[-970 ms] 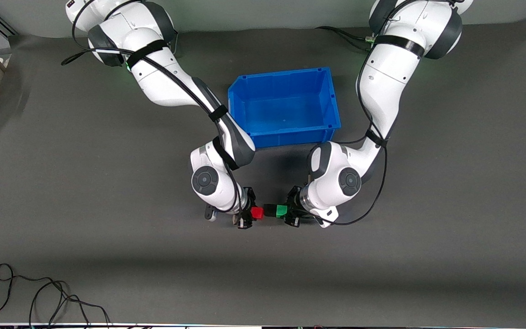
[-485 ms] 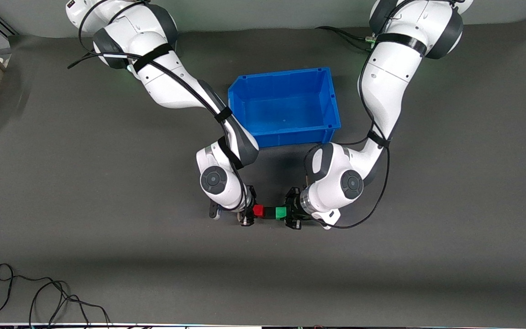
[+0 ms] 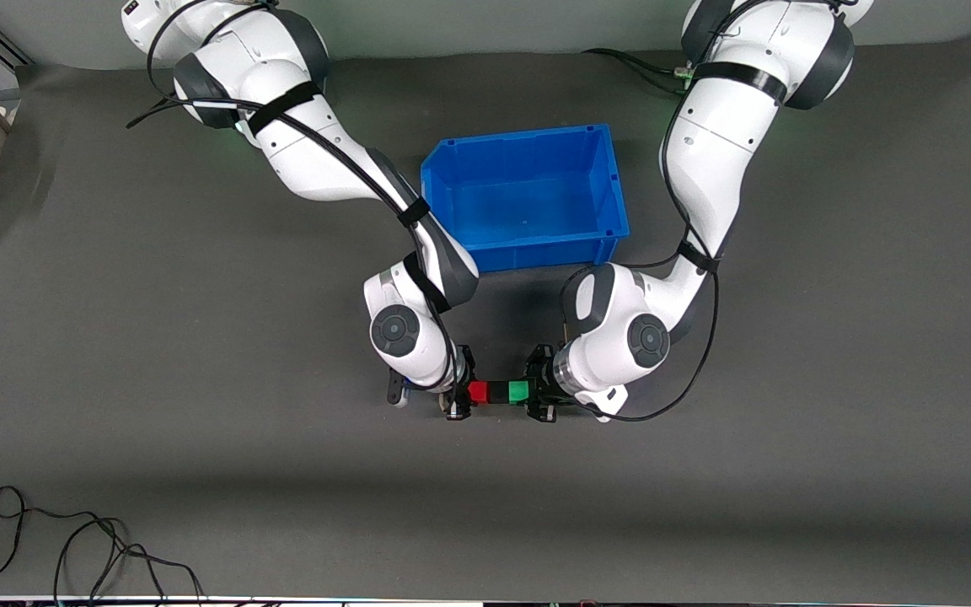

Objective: Attach green and red cubes to black cube
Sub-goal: 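Press the red and green cubes against the black cube's sides with both grippers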

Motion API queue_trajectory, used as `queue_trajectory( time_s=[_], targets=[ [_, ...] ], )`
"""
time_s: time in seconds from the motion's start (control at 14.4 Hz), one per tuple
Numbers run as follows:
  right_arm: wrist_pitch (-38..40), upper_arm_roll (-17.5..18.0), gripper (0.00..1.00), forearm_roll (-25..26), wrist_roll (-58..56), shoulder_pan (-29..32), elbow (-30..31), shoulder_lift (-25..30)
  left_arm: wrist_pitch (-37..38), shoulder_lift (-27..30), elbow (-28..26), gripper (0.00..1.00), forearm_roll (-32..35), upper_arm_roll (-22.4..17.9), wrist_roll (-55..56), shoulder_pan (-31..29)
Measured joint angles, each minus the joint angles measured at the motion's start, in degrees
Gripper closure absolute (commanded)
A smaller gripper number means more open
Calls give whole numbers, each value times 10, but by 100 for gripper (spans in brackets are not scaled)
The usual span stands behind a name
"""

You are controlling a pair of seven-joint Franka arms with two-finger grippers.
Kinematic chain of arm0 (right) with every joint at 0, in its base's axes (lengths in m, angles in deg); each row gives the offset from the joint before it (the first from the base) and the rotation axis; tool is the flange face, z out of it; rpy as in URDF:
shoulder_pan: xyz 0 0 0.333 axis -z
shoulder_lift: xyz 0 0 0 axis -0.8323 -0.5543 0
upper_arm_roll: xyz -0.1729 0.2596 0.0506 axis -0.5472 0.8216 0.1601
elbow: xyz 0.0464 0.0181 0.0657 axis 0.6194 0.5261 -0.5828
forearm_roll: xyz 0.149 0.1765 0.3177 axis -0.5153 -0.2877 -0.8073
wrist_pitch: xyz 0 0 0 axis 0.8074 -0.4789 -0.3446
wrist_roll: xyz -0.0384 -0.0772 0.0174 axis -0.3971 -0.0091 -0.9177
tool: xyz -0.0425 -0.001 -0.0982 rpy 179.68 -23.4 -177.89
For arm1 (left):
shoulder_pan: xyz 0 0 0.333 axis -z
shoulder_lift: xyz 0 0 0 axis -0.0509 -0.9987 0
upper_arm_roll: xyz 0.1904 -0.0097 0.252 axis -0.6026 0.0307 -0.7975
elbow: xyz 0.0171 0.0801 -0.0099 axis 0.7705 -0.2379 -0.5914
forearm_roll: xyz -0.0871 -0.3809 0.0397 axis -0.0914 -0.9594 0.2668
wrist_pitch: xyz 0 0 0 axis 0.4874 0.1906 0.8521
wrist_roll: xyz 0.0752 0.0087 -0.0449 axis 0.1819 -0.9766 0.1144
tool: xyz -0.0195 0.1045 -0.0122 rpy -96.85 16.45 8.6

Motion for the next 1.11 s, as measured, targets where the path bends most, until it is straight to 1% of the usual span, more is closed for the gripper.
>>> queue_trajectory(
  time_s=[0.76, 1.11],
  targets=[
    [0, -2, 100, 2, 0, 0, -4, 0, 0, -1, -1, 100, 2, 0, 1, 4],
    [14, -2, 100, 7, 0, -5, -4, 0, 0, -1, -2, 100, 4, -2, 1, 4]
  ],
)
